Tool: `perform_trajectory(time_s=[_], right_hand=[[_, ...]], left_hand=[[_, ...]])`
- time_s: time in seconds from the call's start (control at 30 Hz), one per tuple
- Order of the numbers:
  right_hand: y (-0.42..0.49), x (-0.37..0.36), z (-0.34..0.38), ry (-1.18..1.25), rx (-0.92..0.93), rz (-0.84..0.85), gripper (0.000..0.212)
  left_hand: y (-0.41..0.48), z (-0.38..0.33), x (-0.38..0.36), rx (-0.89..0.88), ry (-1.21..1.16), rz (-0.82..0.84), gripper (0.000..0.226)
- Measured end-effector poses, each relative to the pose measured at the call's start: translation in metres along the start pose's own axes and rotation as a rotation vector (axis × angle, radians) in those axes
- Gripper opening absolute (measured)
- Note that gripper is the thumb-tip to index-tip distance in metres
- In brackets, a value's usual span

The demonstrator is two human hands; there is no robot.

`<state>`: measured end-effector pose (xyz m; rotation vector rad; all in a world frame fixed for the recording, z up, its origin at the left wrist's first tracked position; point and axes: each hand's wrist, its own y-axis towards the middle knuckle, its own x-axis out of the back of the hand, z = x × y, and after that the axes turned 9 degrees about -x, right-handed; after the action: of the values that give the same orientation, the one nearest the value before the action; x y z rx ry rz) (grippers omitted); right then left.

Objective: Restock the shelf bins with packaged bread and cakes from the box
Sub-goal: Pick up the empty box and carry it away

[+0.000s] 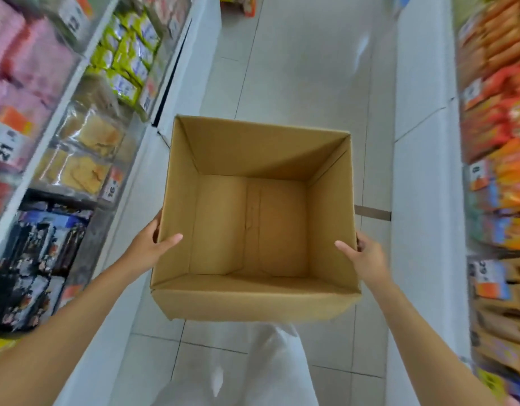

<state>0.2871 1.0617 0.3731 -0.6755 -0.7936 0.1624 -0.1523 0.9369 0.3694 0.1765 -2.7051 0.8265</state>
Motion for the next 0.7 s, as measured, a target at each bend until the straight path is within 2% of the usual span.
perform_trajectory(time_s=[0.07, 0.13, 0.2, 0.27, 0.33, 0.47, 0.6, 0.7], right_hand=[[0.039, 0.027, 0.026, -0.001, -0.001, 0.015, 0.029], [0.075, 0.056, 0.051, -0.015, -0.011, 0.004, 0.029], [0.113, 0.083, 0.080, -0.056, -0.017, -0.004, 0.043], [0.152, 0.105, 0.110, -0.107, -0.024, -0.039, 0.071], [0.191, 0.122, 0.139, -0.134, -0.009, -0.049, 0.080], [0.270, 0.153, 0.212, -0.158, 0.039, -0.081, 0.052], [0.361, 0.182, 0.287, -0.134, 0.016, -0.110, 0.058], [0.420, 0.210, 0.343, -0.119, -0.002, -0.129, 0.053]], left_hand=[[0.045, -0.038, -0.003, 0.004, 0.007, 0.010, 0.090], [0.088, -0.076, -0.003, 0.016, 0.006, 0.034, 0.093], [0.128, -0.109, -0.001, 0.031, 0.001, 0.029, 0.097], [0.168, -0.140, -0.002, 0.023, -0.014, 0.016, 0.095], [0.211, -0.171, -0.001, 0.014, -0.028, -0.009, 0.085], [0.307, -0.223, 0.008, -0.010, -0.025, -0.017, 0.079], [0.423, -0.289, 0.032, -0.014, -0.020, 0.022, 0.094], [0.495, -0.340, 0.049, -0.009, -0.018, 0.044, 0.103]])
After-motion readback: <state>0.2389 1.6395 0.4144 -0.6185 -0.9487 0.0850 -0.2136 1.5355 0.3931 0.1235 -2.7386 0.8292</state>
